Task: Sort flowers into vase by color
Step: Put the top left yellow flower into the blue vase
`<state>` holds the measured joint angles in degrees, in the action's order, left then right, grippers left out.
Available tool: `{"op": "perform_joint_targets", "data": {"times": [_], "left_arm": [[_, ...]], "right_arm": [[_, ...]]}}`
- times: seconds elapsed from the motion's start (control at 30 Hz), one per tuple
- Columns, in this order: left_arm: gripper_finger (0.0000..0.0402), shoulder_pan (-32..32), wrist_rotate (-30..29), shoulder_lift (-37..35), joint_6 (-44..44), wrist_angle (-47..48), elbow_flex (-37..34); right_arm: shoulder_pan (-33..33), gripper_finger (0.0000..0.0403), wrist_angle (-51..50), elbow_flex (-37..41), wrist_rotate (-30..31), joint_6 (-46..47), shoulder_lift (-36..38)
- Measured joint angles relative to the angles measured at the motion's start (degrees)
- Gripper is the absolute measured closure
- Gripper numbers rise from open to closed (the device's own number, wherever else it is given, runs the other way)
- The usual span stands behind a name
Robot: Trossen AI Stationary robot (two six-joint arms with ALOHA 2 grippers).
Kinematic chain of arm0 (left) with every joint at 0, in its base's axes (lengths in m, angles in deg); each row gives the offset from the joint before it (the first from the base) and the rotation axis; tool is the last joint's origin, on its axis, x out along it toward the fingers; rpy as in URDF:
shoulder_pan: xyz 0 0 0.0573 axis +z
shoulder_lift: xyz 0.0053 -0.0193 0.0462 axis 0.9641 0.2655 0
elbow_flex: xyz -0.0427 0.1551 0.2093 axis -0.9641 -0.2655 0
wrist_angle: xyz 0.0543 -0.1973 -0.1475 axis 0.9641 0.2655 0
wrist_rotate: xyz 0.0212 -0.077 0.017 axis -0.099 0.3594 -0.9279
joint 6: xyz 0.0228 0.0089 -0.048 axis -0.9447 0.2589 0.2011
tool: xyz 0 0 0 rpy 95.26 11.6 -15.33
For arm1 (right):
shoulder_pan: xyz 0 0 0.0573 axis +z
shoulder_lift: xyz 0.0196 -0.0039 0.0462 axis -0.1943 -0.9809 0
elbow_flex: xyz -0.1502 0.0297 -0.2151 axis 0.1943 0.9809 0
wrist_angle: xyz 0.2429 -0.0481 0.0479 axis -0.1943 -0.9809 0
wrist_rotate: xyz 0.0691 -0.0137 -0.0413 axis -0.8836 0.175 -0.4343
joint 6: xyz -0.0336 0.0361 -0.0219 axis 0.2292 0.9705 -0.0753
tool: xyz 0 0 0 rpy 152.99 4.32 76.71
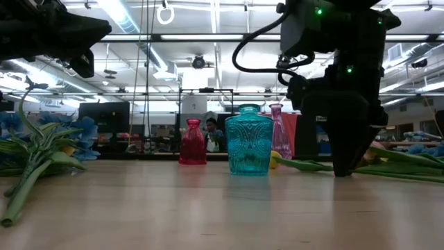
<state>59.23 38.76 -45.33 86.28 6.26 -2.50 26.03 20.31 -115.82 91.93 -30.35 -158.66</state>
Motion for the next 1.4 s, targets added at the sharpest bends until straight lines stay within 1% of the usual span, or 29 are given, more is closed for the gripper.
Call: {"op": "perform_joint_targets", "data": {"times": [0.1, 0.23, 0.27, 0.4, 0.5, 0.57, 0.73, 0.83, 0.93, 1.0, 1.07, 1.2, 1.33, 1.4], "left_arm": [[0.0358, 0.0, -0.02, -0.02, 0.0, -0.06, 0.0], [0.0358, 0.0, -0.02, -0.02, 0.01, -0.07, 0.0], [0.0358, 0.0, 0.0, -0.02, 0.0, -0.07, 0.02], [0.0358, 0.0, -0.01, -0.01, 0.15, -0.11, 0.0], [0.0358, 0.0, 0.17, -0.01, 2.32, -0.11, 0.02], [0.0358, 0.0, 0.57, -0.01, 2.78, -0.05, 0.02], [0.0358, 0.0, 2.08, 0.04, 2.78, 0.33, 0.0], [0.0358, 0.0, 5.7, 0.87, 2.57, 0.61, 0.01], [0.0358, -0.02, 9.2, 3.27, 2.78, 0.61, 0.02], [0.0358, -0.02, 9.16, 5.7, 4.13, 0.39, 0.0], [0.0358, -0.03, 6.98, 8.8, 5.78, -1.24, 0.02], [0.0357, -0.02, 3.95, 16.48, 7.13, -5.9, 0.2], [0.035, -0.02, 1.97, 25.09, 6.83, -8.34, 2.9], [0.034, 0.0, 1.49, 29.23, 5.84, -9.92, 4.43]], "right_arm": [[-0.12, 0.0304, 0.39, 0.06, -0.83, 0.02, 0.67], [-0.48, 0.0381, 0.61, 0.06, -2.65, -0.21, 0.69], [-0.53, 0.039, 0.49, 0.06, -2.78, -0.48, 0.71], [-1.18, 0.0387, -0.48, 0.23, -3.52, -2.16, 1.81], [-1.99, 0.0395, -4.24, 0.65, -3.66, -3.19, 4.65], [-2.4, 0.0397, -3.96, 0.48, -2.67, -3.67, 7.63], [-2.51, 0.0399, -4.43, 0.45, 2.34, -4.79, 16.26], [-1.51, 0.04, -2.74, 0.38, 6.66, -6.65, 21.5], [-0.33, 0.04, 1.58, 0.38, 10.87, -11.28, 25.01], [0.45, 0.04, 6.95, 0.37, 14.56, -16.1, 26.38], [0.74, 0.0399, 12.56, 0.36, 17.29, -21.02, 26.79], [0.36, 0.0399, 26.21, 0.36, 20.47, -31.72, 26.63], [-0.48, 0.0398, 37.81, 0.35, 22.24, -41.27, 25.77], [-0.93, 0.0398, 41.8, 0.27, 22.61, -44.69, 25.32]]}}
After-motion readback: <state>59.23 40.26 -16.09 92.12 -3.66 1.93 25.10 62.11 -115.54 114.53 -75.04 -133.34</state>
